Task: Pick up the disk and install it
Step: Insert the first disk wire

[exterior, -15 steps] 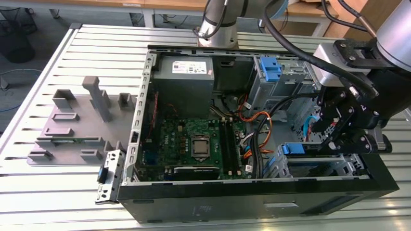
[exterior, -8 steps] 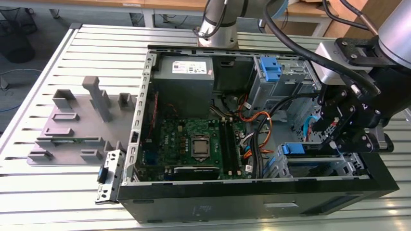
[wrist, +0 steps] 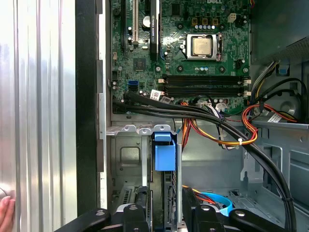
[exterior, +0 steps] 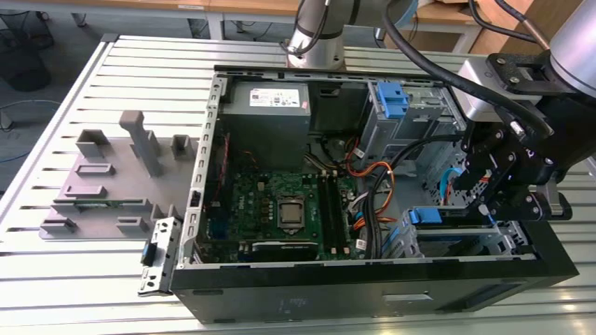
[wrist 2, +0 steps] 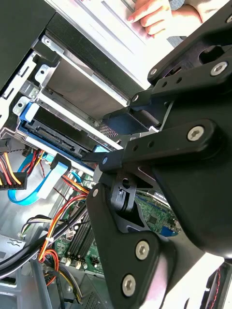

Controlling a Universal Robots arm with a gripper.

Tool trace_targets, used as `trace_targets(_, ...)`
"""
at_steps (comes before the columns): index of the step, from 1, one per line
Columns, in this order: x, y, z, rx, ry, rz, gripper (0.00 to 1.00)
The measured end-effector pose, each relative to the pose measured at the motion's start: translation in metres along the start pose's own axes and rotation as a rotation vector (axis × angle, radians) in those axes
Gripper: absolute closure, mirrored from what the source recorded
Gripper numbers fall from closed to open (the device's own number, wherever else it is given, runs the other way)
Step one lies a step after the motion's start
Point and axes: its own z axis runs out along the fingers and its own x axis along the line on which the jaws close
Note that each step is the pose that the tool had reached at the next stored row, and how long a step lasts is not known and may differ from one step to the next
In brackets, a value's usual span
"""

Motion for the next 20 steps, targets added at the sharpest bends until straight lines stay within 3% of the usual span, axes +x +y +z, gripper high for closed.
trace_targets(5, 0.0000, 0.0000, -0.0011, 0.0000, 0.0000, 0.000, 0.58)
trace_targets(7, -0.0002, 0.0000, -0.0049, 0.0000, 0.0000, 0.000, 0.58)
trace_targets(15, -0.0012, -0.0001, -0.0046, 0.0000, 0.0000, 0.000, 0.58)
trace_targets(20, -0.0052, -0.0006, -0.0038, 0.0000, 0.0000, 0.000, 0.58)
